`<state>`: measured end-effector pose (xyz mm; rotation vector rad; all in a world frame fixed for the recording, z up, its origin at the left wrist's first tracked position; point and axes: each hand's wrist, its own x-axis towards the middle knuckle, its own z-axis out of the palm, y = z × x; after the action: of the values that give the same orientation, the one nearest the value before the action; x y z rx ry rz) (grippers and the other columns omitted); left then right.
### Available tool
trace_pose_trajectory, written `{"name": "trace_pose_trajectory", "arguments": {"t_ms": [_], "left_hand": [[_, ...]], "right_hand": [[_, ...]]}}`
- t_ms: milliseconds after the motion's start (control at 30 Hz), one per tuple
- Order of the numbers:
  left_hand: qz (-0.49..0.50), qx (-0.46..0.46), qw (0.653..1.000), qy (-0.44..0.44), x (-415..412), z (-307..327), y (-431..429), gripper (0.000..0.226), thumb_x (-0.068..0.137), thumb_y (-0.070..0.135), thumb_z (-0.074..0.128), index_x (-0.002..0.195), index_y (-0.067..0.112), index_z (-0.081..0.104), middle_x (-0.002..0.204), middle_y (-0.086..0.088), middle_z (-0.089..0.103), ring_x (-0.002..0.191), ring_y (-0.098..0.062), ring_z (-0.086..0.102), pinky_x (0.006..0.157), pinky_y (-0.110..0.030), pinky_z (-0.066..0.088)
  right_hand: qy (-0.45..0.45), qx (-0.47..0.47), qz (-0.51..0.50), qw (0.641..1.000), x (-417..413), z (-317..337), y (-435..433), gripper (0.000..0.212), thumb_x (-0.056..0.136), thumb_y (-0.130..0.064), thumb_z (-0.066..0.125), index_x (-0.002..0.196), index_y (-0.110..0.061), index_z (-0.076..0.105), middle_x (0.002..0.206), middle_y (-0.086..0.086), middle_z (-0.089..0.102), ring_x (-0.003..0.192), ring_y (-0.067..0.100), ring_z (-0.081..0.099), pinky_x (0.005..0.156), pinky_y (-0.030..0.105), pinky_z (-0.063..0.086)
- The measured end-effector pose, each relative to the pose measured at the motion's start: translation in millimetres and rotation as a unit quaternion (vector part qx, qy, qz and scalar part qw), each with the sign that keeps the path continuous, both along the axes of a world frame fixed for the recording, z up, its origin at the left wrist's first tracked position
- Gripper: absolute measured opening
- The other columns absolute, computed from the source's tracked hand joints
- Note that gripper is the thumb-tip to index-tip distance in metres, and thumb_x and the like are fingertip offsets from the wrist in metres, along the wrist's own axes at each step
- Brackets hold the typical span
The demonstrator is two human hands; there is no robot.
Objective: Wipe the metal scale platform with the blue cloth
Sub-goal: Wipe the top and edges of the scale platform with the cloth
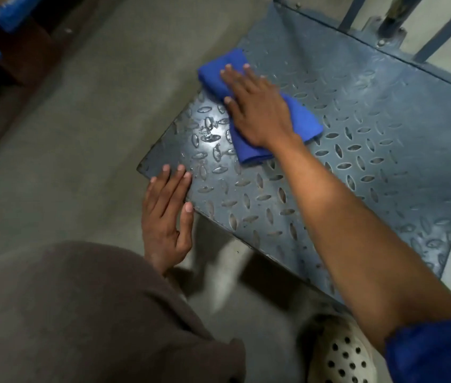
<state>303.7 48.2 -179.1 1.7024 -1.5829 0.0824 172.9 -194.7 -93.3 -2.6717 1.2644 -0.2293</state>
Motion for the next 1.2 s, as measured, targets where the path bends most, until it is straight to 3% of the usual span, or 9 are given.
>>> {"name": "trace_pose_trajectory", "arguments": {"t_ms": [133, 300, 467, 600, 733, 800, 867, 1000, 1200], "left_hand": [[0.013, -0.011, 1.000, 0.023, -8.0, -3.1, -3.5, 0.046, 0.106, 0.012, 0.045, 0.147, -0.005, 0.058, 0.158, -0.020, 0.054, 0.154, -0.042, 0.043, 0.127, -0.062, 0.030], [0.021, -0.026, 0.999, 0.021, -9.1, -10.9, -4.6, 0.047, 0.105, 0.011, 0.041, 0.145, -0.005, 0.059, 0.156, -0.022, 0.055, 0.154, -0.043, 0.043, 0.127, -0.059, 0.028], [0.021, -0.007, 1.000, 0.016, -10.8, -6.2, -4.2, 0.048, 0.103, 0.007, 0.043, 0.146, -0.005, 0.058, 0.158, -0.020, 0.053, 0.156, -0.041, 0.040, 0.127, -0.060, 0.027], [0.019, 0.020, 1.000, 0.008, -13.8, 3.1, -1.2, 0.049, 0.105, 0.009, 0.047, 0.151, -0.005, 0.053, 0.163, -0.020, 0.048, 0.158, -0.042, 0.036, 0.129, -0.061, 0.025], [0.015, 0.034, 0.999, 0.006, -28.8, 9.2, -11.0, 0.050, 0.107, 0.012, 0.043, 0.154, -0.006, 0.050, 0.165, -0.020, 0.046, 0.158, -0.043, 0.035, 0.131, -0.058, 0.021], [0.019, 0.034, 0.999, 0.012, -35.0, 8.6, -15.4, 0.052, 0.106, 0.013, 0.039, 0.154, -0.005, 0.050, 0.165, -0.018, 0.046, 0.158, -0.040, 0.035, 0.131, -0.057, 0.020], [0.025, 0.038, 0.999, 0.004, -34.6, 3.8, -16.9, 0.053, 0.106, 0.016, 0.036, 0.154, -0.003, 0.051, 0.165, -0.016, 0.046, 0.159, -0.036, 0.035, 0.130, -0.055, 0.021], [0.036, 0.059, 0.997, -0.031, -33.3, 7.1, -17.9, 0.054, 0.108, 0.018, 0.033, 0.154, -0.004, 0.050, 0.166, -0.017, 0.045, 0.159, -0.035, 0.035, 0.130, -0.053, 0.024], [-0.023, 0.235, 0.962, -0.135, -43.7, 45.8, -57.4, 0.068, 0.110, 0.034, 0.019, 0.168, -0.001, 0.020, 0.178, -0.018, 0.013, 0.167, -0.027, 0.006, 0.137, -0.044, 0.006]], "right_hand": [[-0.012, -0.033, -0.125, 0.992, -15.4, -5.1, 39.3, 0.058, 0.113, -0.036, 0.028, 0.168, -0.018, 0.027, 0.176, 0.001, 0.024, 0.164, 0.030, 0.017, 0.132, 0.050, 0.020], [-0.060, -0.020, -0.067, 0.996, -6.0, -20.4, 179.7, 0.058, 0.111, -0.031, 0.037, 0.167, -0.018, 0.032, 0.176, -0.001, 0.026, 0.166, 0.027, 0.012, 0.133, 0.049, 0.015], [-0.033, -0.027, -0.045, 0.998, 15.1, -15.9, 81.5, 0.057, 0.111, -0.036, 0.033, 0.167, -0.024, 0.032, 0.175, -0.005, 0.029, 0.165, 0.026, 0.018, 0.132, 0.048, 0.019], [-0.012, -0.032, -0.201, 0.979, -47.4, -19.3, 28.0, 0.060, 0.112, -0.040, 0.026, 0.169, -0.022, 0.025, 0.177, -0.003, 0.022, 0.165, 0.026, 0.014, 0.132, 0.051, 0.020], [-0.029, -0.030, -0.352, 0.935, -110.6, -20.1, 102.1, 0.061, 0.111, -0.041, 0.027, 0.169, -0.021, 0.026, 0.177, -0.003, 0.023, 0.165, 0.028, 0.015, 0.132, 0.053, 0.020], [-0.023, -0.036, -0.332, 0.942, -90.6, -23.5, 145.9, 0.060, 0.111, -0.038, 0.031, 0.169, -0.021, 0.027, 0.177, -0.003, 0.023, 0.165, 0.029, 0.014, 0.133, 0.052, 0.016], [-0.037, -0.030, -0.225, 0.973, -47.2, -25.7, 154.8, 0.060, 0.111, -0.035, 0.033, 0.169, -0.023, 0.027, 0.177, -0.004, 0.022, 0.166, 0.028, 0.011, 0.134, 0.050, 0.012], [-0.021, -0.028, -0.078, 0.996, 32.3, -20.1, 77.4, 0.057, 0.111, -0.040, 0.033, 0.167, -0.030, 0.030, 0.175, -0.010, 0.025, 0.165, 0.024, 0.014, 0.133, 0.045, 0.015], [-0.003, -0.007, -0.207, 0.978, 18.0, -15.7, -19.6, 0.063, 0.111, -0.047, 0.024, 0.170, -0.025, 0.020, 0.178, -0.005, 0.016, 0.166, 0.028, 0.009, 0.133, 0.050, 0.015]]}}
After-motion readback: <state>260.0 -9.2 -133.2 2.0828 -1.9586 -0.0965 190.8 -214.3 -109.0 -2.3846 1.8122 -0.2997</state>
